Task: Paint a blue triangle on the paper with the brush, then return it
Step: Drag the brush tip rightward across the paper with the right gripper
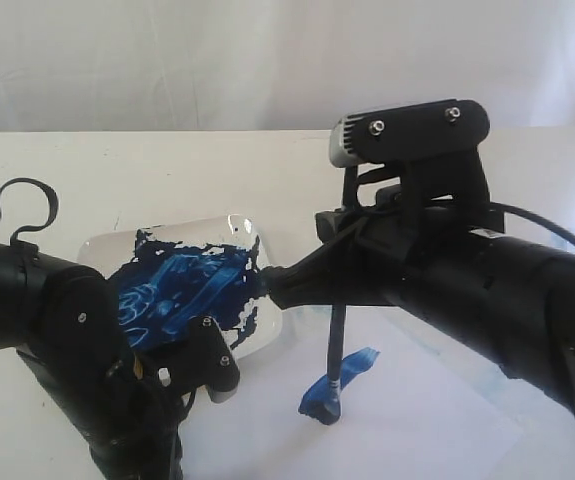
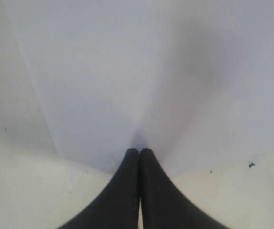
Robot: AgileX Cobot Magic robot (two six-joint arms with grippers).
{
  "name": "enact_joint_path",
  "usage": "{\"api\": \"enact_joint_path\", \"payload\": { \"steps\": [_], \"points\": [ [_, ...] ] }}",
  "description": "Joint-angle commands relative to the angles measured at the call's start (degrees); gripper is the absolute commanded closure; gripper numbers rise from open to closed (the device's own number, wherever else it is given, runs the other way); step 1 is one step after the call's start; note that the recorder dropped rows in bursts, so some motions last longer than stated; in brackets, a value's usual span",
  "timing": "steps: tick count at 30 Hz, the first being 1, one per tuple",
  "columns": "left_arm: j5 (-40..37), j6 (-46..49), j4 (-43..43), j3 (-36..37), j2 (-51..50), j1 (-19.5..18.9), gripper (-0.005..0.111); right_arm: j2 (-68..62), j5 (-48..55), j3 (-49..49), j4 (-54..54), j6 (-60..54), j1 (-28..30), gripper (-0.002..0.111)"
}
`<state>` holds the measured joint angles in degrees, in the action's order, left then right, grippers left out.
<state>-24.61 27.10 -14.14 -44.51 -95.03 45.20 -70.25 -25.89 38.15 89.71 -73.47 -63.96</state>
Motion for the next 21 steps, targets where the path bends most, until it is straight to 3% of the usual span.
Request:
{"api": "enact_joint_path", "payload": {
  "steps": [1, 5, 21],
  "points": [
    [-2.99, -0.15, -0.48, 0.53, -0.35, 0.08, 0.107, 2.21, -3.18, -0.18, 7.32, -7.55, -0.26, 0.108],
    [-3.1, -0.15, -0.48, 0.53, -0.35, 0.08, 0.107, 3.54, -5.77, -0.27, 10.23, -13.11, -0.26, 0.108],
    [-3.62, -0.15, -0.48, 0.53, -0.35, 0.08, 0.107, 10.0, -10.36, -4.01, 10.23, -13.32, -0.26, 0.108]
  ]
}}
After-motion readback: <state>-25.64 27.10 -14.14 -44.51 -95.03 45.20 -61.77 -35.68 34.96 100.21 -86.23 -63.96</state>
